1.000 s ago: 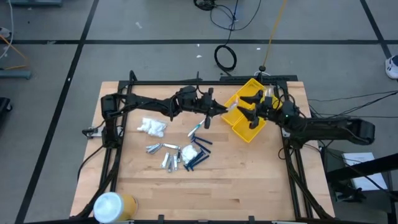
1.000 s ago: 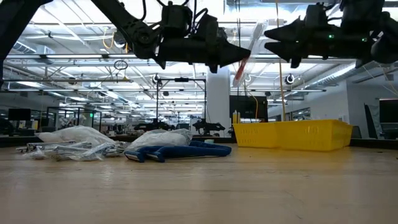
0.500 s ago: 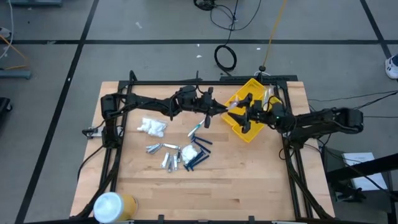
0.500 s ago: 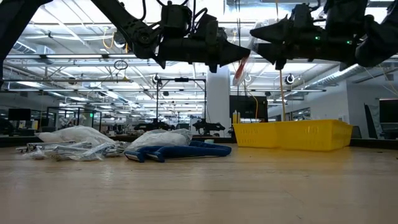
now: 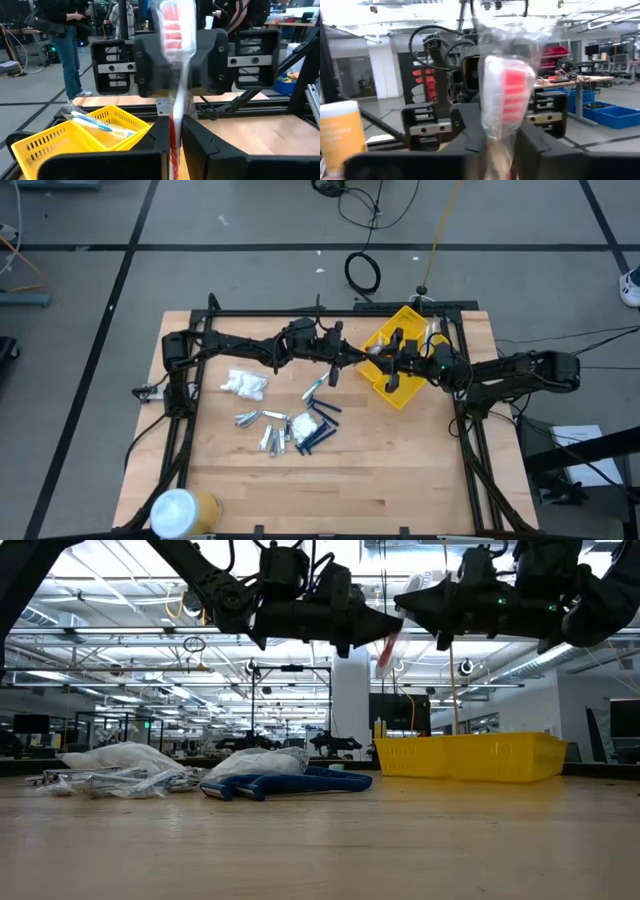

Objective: Pick & Place Travel size toiletries
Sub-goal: Put the orange toothbrush into the top right yellow bin

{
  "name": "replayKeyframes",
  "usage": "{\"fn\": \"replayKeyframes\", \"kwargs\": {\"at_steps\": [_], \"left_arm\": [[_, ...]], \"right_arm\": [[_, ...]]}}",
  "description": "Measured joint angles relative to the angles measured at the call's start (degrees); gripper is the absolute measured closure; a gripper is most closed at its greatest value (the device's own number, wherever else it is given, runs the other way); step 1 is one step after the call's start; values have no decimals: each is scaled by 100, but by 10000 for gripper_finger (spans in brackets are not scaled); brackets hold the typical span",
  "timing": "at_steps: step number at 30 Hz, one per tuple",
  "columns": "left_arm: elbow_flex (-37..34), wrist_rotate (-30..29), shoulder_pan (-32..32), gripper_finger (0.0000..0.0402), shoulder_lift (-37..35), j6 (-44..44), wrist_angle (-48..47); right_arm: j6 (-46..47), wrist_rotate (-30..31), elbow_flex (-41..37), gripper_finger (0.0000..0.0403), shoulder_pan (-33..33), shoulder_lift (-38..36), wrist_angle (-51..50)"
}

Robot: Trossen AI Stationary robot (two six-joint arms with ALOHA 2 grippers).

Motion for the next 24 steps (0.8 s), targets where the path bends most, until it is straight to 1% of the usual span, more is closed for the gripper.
{"fn": "replayKeyframes", "kwargs": {"at_steps": [2,6,9,12,17,20,24], "left_arm": [[0,-11,-34,377,0,-20,0],[0,-67,-106,383,0,-21,-2],[0,-439,-181,372,0,-162,-30],[4,-726,-272,330,-73,-111,-205],[162,-1365,-481,230,-298,193,-768],[162,-1687,-582,180,-478,573,-905],[164,-2056,-668,134,-738,975,-1109]], "right_arm": [[-124,-5,0,388,3,0,6],[-106,-13,0,386,3,-4,-19],[-110,27,0,392,-7,-7,-93],[-74,133,2,392,-51,-9,-248],[-90,324,8,392,-276,-240,-796],[-93,464,5,393,-468,-579,-1312],[-134,983,4,393,-620,-1296,-2337]]}}
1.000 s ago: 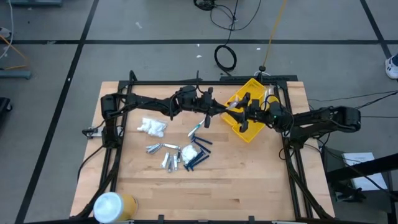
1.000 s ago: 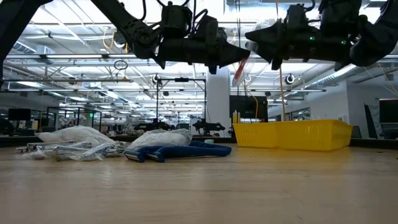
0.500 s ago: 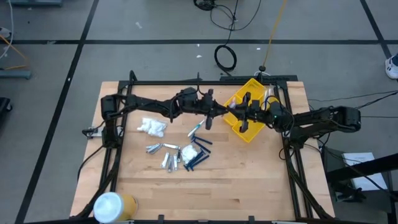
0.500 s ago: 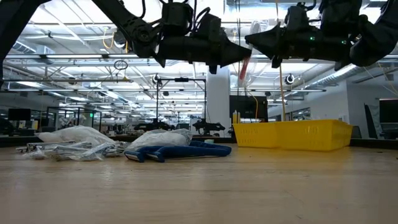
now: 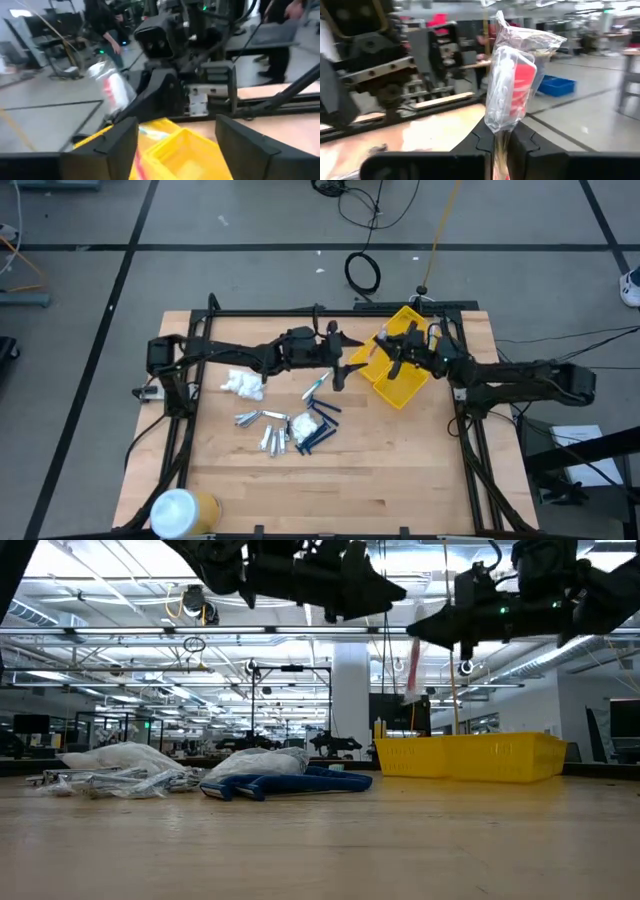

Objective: Pick & Place Travel size toiletries
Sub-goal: Put the orange toothbrush into the top right yellow bin

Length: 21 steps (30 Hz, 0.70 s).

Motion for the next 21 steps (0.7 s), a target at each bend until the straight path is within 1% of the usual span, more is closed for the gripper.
{"fn": "replayKeyframes", "kwargs": {"at_steps": [3,7,10,13,15,18,21], "left_arm": [[0,-354,-4,112,-161,242,-396],[9,-968,38,99,-225,278,-817],[2,-1237,148,97,-199,236,-1189],[2,-1253,256,100,-206,48,-1472],[2,-1249,321,104,-204,-126,-1576],[0,-1240,417,112,-204,-262,-1571],[-1,-1246,485,119,-204,-312,-1573]], "right_arm": [[-68,804,0,393,-33,-697,-1292],[47,1932,-2,391,-16,-1708,-3035],[353,2448,-3,386,-18,-2398,-4100],[546,2741,-4,389,-20,-2947,-4871],[715,2814,-4,391,-22,-3159,-5279],[937,2826,-4,390,-63,-3259,-5811],[1154,3066,-34,389,-132,-3180,-6238]]}}
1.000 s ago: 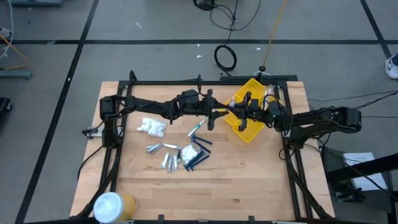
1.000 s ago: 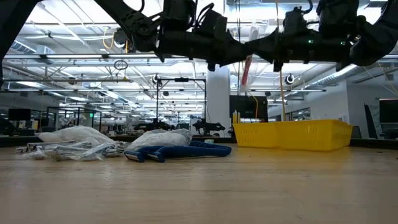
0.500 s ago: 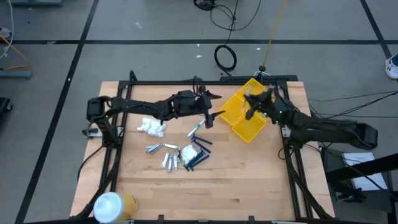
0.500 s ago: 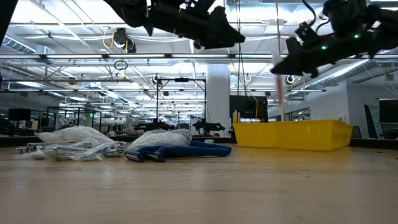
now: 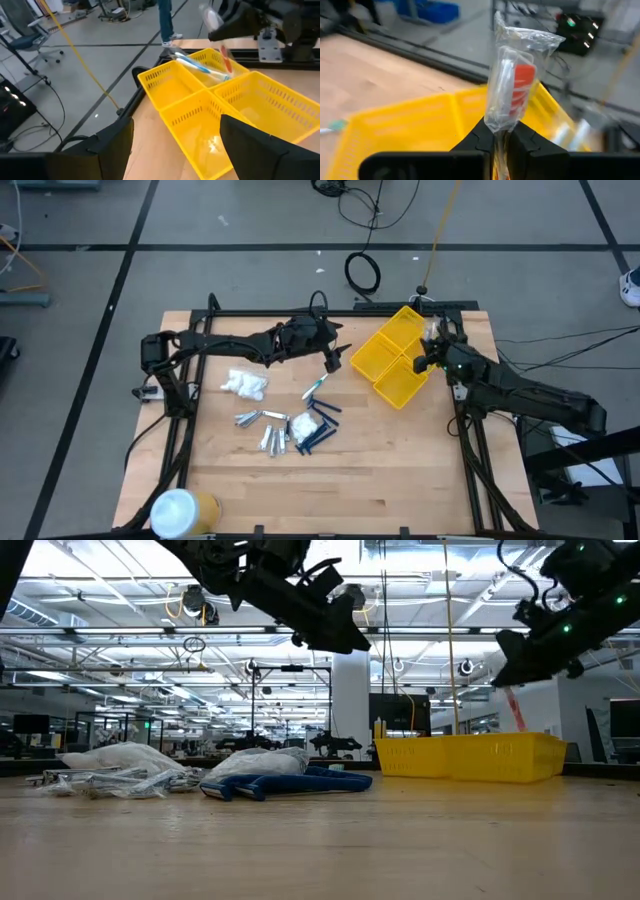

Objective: Pick & Place Travel size toiletries
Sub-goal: Put the orange toothbrush into the top right yellow bin

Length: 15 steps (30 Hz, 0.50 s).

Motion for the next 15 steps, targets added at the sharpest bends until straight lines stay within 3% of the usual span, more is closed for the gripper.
{"fn": "replayKeyframes", "kwargs": {"at_steps": [15], "left_arm": [[-1,9,33,123,0,-121,-13]], "right_arm": [[314,153,-610,378,-124,171,440]]}}
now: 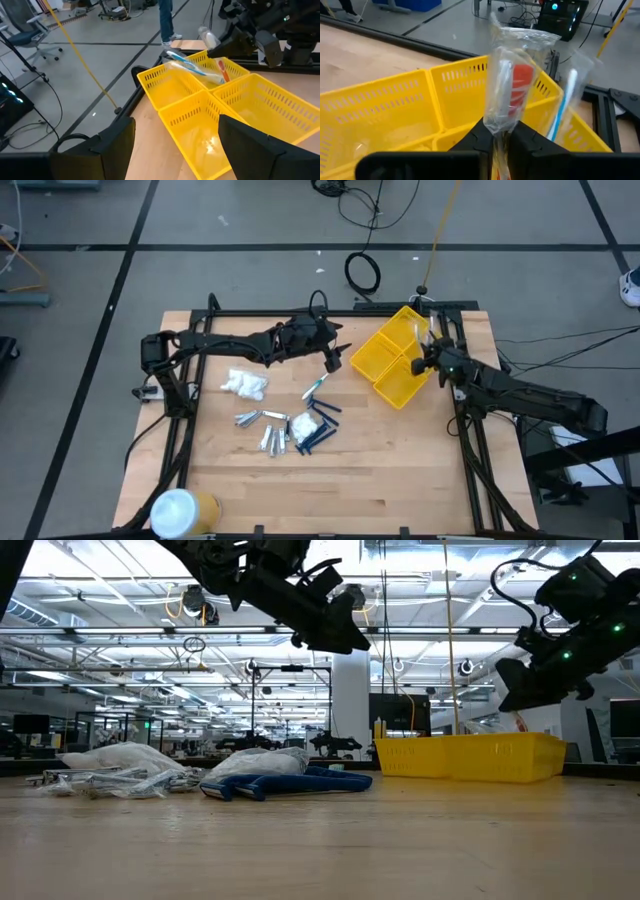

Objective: Pick & Place Travel size toiletries
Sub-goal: Put the orange toothbrush into the top right yellow bin

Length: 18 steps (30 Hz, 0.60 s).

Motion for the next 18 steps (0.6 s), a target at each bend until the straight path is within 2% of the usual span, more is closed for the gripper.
{"fn": "replayKeyframes", "kwargs": {"at_steps": [7,18], "left_arm": [[0,0,0,126,0,-81,-24],[-2,0,0,128,0,-86,-23]], "right_arm": [[220,322,-82,336,0,0,37],[120,331,-82,197,0,-44,401]]}}
